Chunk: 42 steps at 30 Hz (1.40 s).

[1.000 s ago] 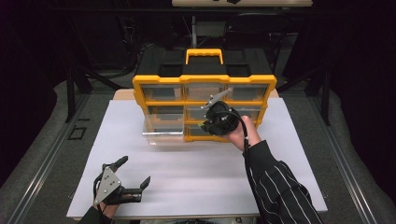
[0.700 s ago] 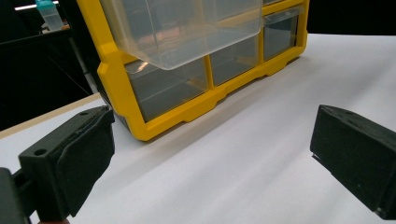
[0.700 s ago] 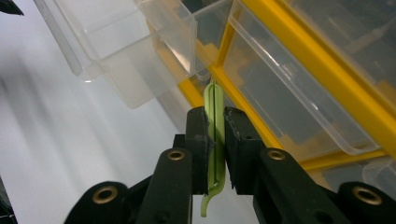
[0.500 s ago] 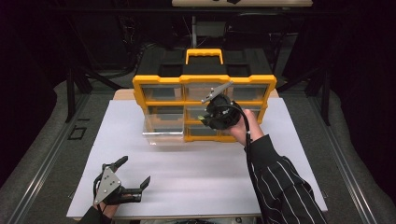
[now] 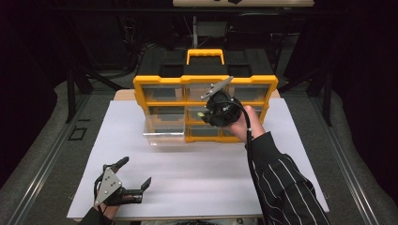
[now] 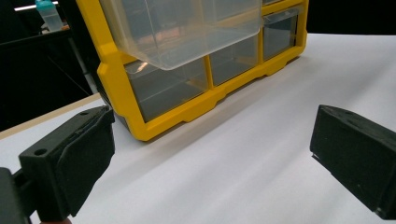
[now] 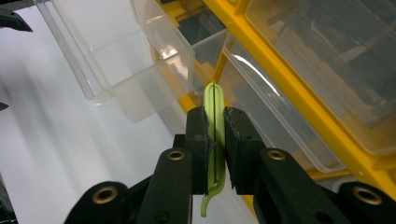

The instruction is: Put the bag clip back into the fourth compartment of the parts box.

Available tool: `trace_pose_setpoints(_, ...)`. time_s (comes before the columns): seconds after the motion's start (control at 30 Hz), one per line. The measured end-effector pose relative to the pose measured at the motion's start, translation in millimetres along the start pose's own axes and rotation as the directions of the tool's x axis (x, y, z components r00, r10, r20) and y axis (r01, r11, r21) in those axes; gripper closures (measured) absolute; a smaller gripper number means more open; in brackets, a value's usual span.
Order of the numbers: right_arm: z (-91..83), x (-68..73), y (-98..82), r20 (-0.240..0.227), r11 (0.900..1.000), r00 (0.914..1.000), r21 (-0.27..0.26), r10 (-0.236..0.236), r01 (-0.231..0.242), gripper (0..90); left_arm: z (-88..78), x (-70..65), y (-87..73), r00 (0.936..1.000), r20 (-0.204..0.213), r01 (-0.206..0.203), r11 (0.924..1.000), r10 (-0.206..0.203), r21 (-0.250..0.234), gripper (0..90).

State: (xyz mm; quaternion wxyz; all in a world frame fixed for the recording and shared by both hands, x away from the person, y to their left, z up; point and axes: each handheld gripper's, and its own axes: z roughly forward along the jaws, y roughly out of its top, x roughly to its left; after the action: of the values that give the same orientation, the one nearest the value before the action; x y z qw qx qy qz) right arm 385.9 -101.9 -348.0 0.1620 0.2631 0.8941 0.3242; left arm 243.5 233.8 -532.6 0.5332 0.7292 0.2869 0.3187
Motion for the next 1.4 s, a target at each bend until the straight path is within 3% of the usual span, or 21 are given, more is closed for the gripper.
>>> trace_pose_setpoints(0.83, -5.1, 2.9, 21.1, -0.005, 1.0, 0.9999, -0.021, -0.016, 0.016, 80.5, 1.0, -0.3, -0.4, 1.0, -0.004, 0.005, 1.0, -0.005, 0.002, 0.0)
trace_pose_setpoints(1.4, 1.8, 5.9, 34.0, -0.024, 0.999, 0.9994, -0.021, -0.025, 0.025, 80.5, 0.7, -0.1, -0.4, 1.0, -0.006, 0.005, 1.0, -0.005, 0.003, 0.0)
